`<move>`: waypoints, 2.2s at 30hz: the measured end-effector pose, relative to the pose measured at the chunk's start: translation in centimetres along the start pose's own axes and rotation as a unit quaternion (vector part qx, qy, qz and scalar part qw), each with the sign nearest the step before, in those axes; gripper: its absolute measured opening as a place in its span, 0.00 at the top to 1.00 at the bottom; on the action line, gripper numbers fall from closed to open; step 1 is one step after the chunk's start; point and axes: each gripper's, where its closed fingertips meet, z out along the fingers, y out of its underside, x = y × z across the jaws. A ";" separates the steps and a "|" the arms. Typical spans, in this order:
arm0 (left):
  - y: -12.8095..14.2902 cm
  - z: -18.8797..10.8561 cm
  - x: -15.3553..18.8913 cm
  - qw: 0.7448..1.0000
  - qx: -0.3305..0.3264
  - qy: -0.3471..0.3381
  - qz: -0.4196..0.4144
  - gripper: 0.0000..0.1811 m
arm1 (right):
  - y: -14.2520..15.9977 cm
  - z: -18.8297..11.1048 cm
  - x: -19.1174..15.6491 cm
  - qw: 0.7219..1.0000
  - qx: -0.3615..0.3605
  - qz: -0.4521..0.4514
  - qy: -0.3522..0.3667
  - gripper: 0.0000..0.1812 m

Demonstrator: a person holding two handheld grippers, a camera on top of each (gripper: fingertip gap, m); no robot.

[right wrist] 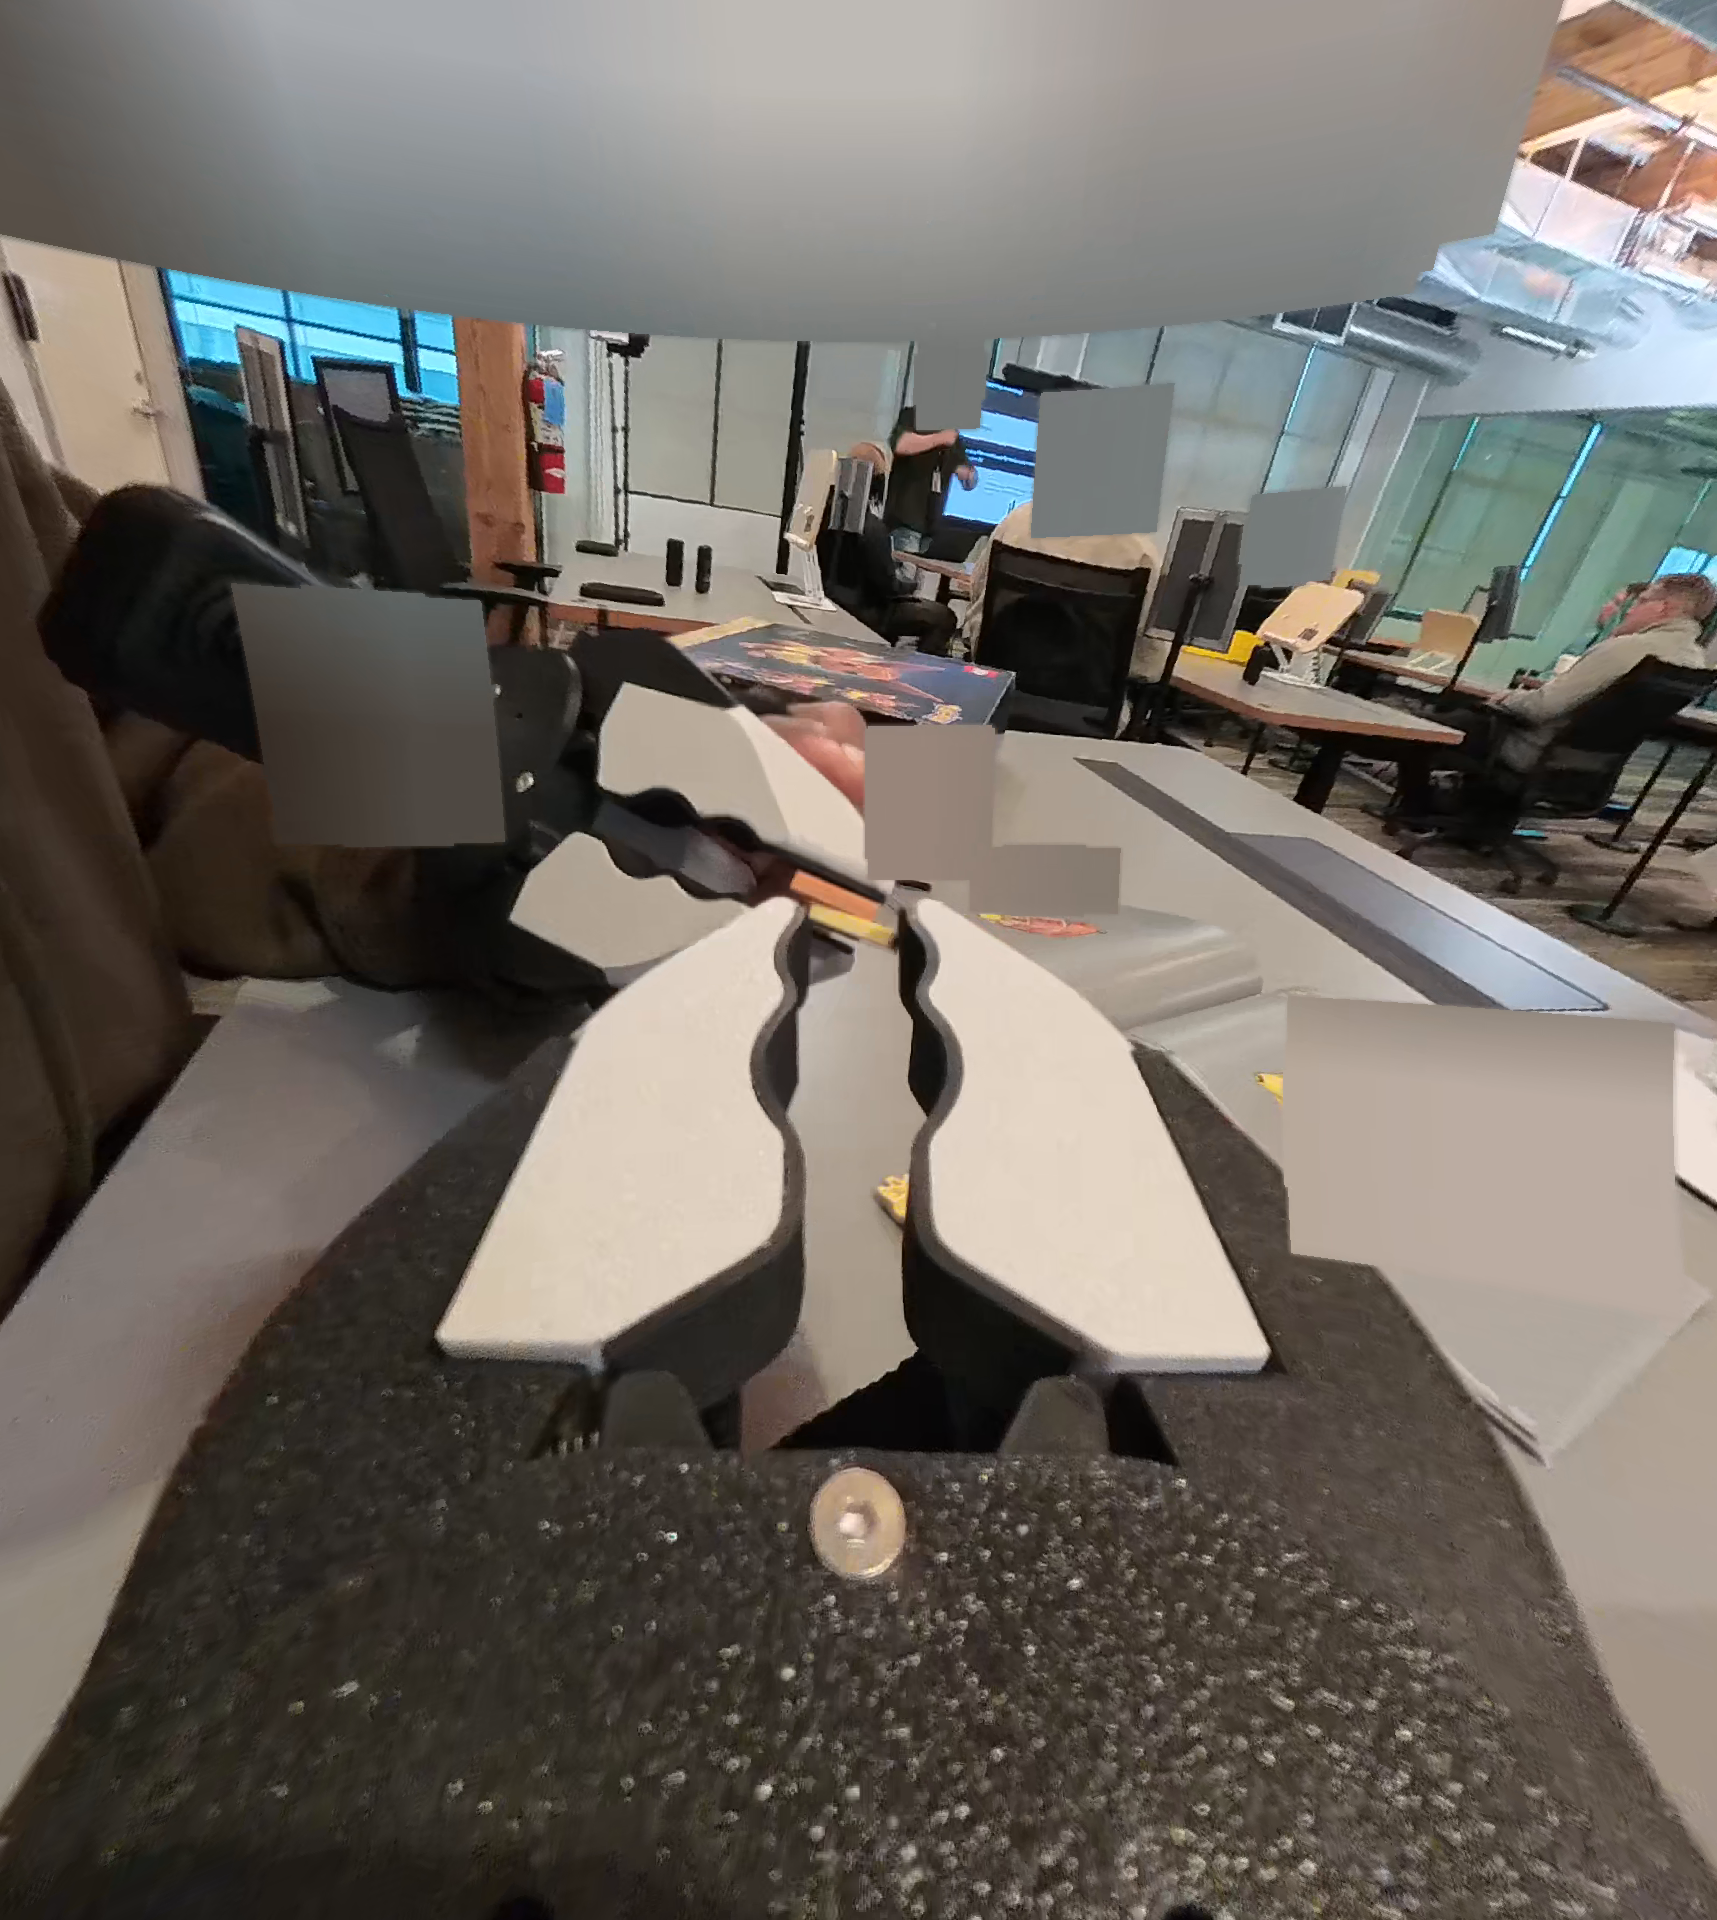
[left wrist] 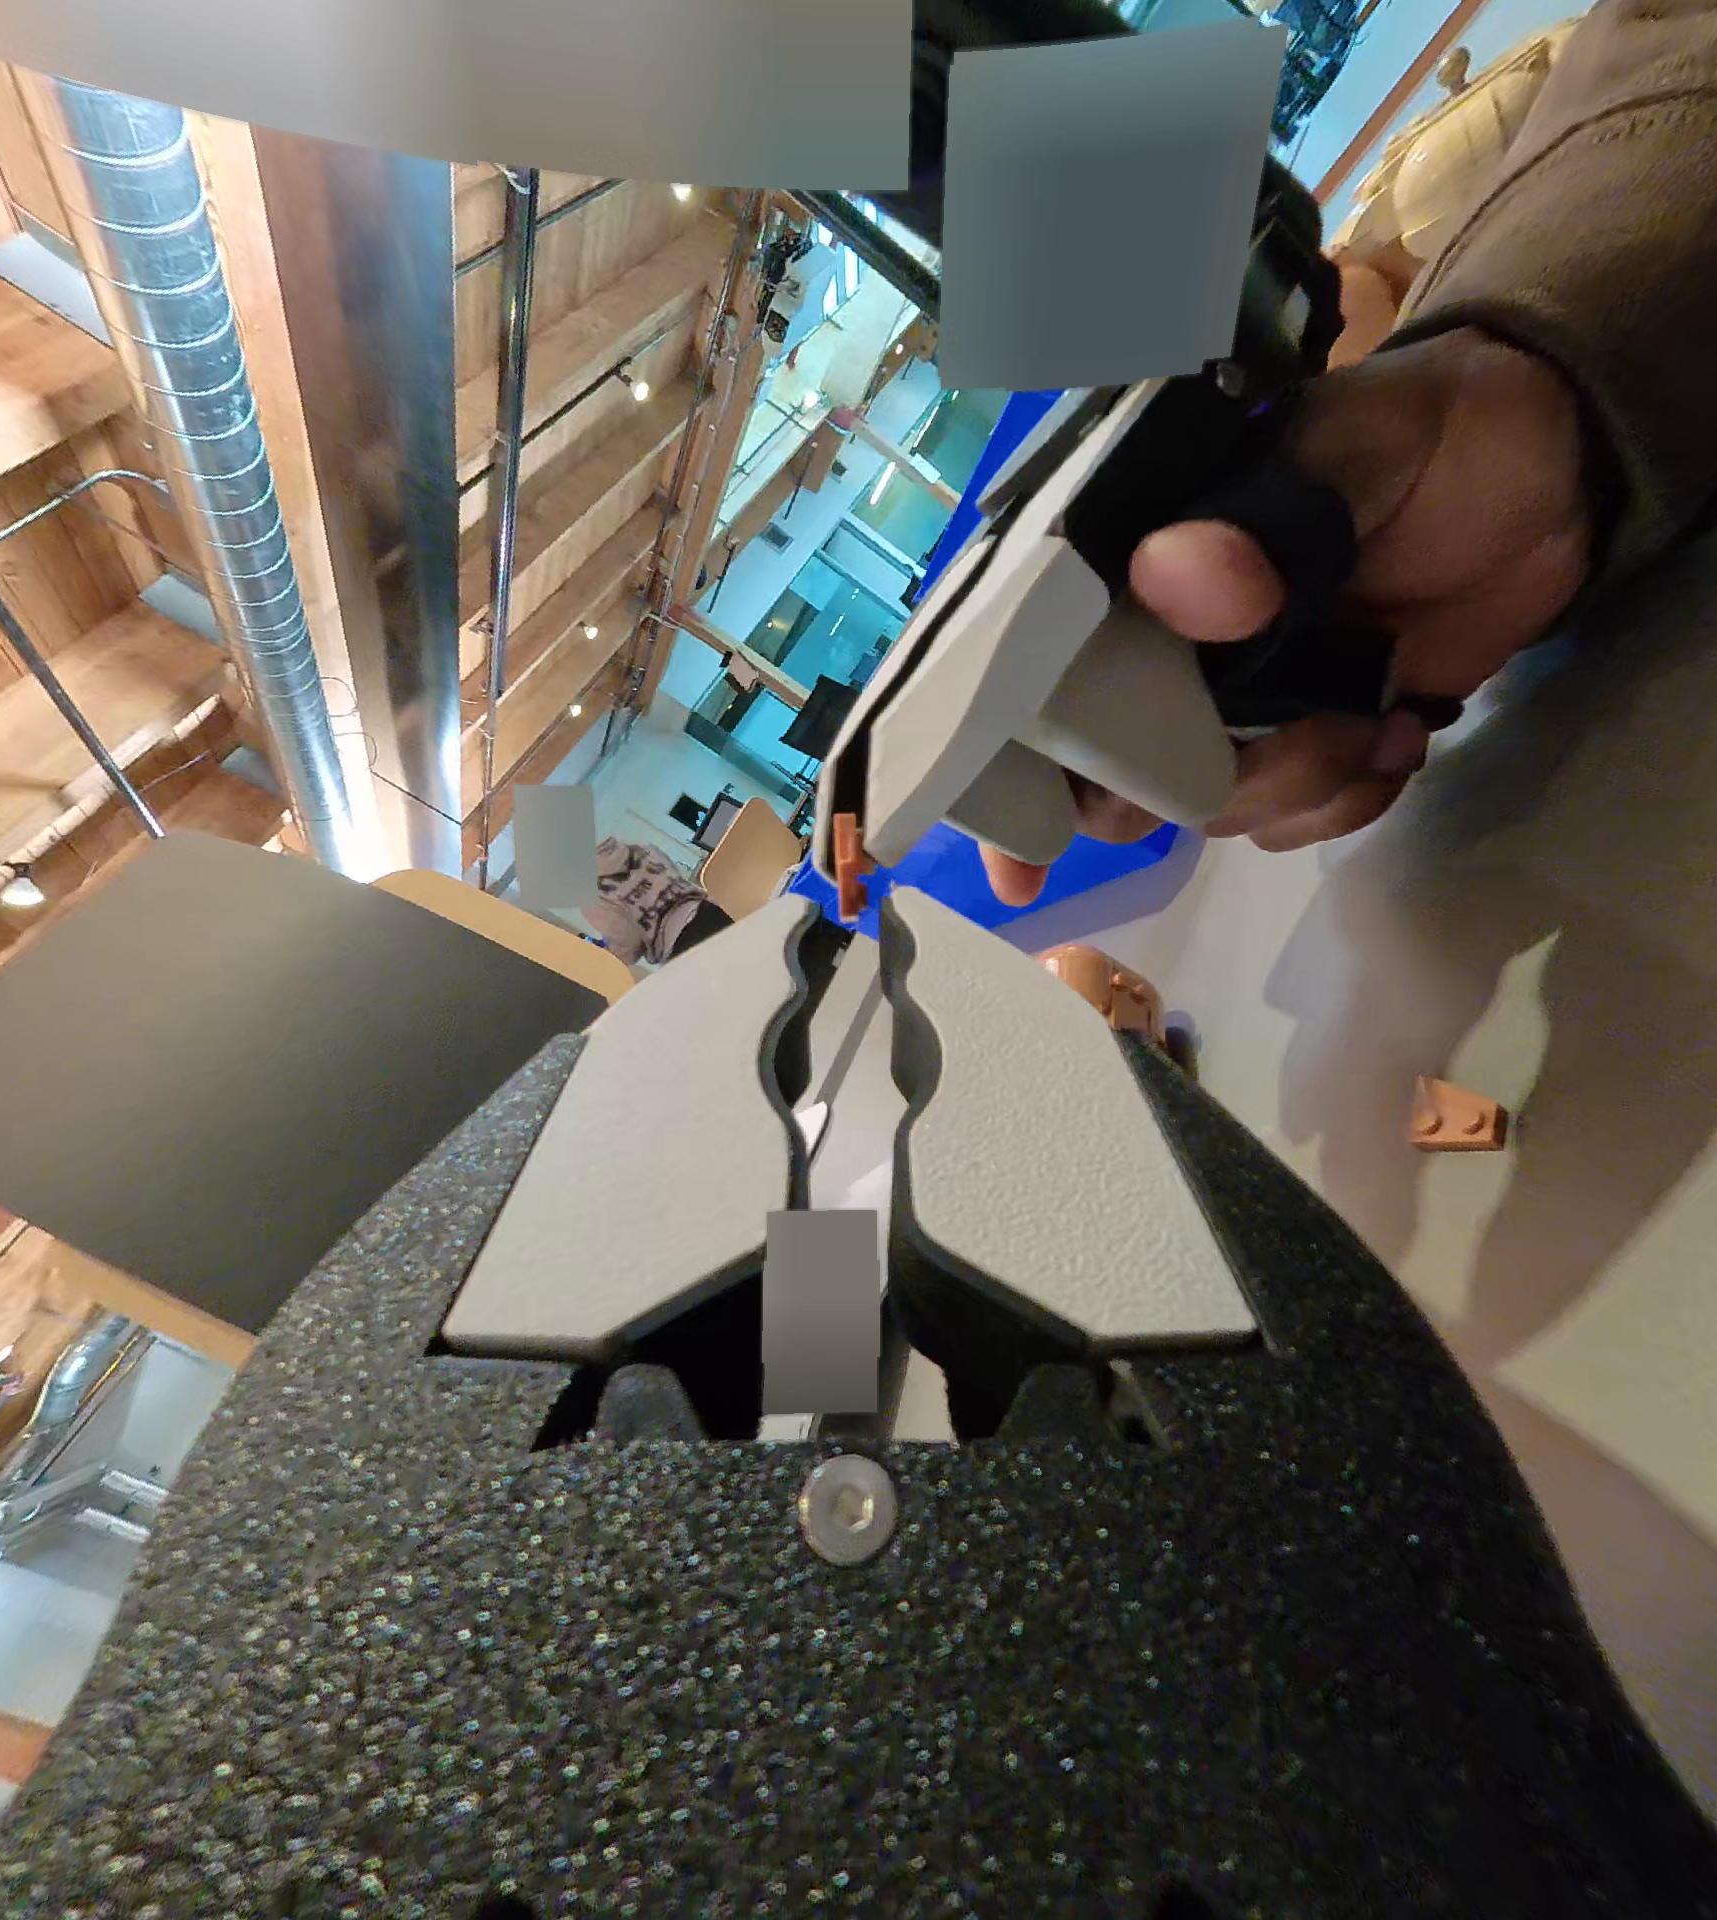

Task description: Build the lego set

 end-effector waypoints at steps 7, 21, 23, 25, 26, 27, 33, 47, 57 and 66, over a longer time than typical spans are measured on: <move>-0.1 0.1 0.0 1.000 0.001 -0.008 -0.001 0.97 | 0.1 0.2 -0.2 0.999 0.000 0.036 -0.008 0.91; -0.6 -0.1 -0.4 0.996 0.039 -0.004 -0.083 0.97 | -0.3 0.3 -0.5 0.986 0.024 0.157 -0.053 0.88; -0.2 -0.1 -0.8 0.994 0.034 -0.007 -0.100 0.97 | 0.5 0.3 -0.3 0.987 -0.009 0.148 -0.063 0.83; 0.4 -0.2 -1.2 0.992 0.025 -0.008 -0.125 0.97 | 2.0 -0.1 -0.4 0.985 -0.074 0.131 -0.088 0.80; 0.7 -0.2 -1.4 0.990 0.019 -0.007 -0.138 0.97 | 3.1 -0.6 -0.3 0.982 -0.114 0.118 -0.095 0.80; 1.1 -0.2 -1.5 0.988 0.014 -0.003 -0.151 0.97 | 4.2 -1.2 0.0 0.978 -0.155 0.104 -0.091 0.82; 2.2 -0.2 -1.1 0.971 -0.008 0.035 -0.235 0.97 | 9.7 -3.2 -2.3 0.930 -0.343 0.087 -0.103 0.84; 3.9 -0.2 0.5 0.800 -0.015 0.165 -0.576 0.97 | 12.4 -2.7 -3.4 0.884 -0.464 0.052 -0.022 0.88; 3.7 -0.9 -0.7 0.658 0.035 0.200 -0.725 0.97 | 12.2 -2.4 -3.2 0.895 -0.443 0.053 0.000 0.92; 3.7 -1.0 -0.7 0.639 0.039 0.204 -0.740 0.97 | 11.4 -2.1 -1.9 0.920 -0.390 0.022 0.023 0.92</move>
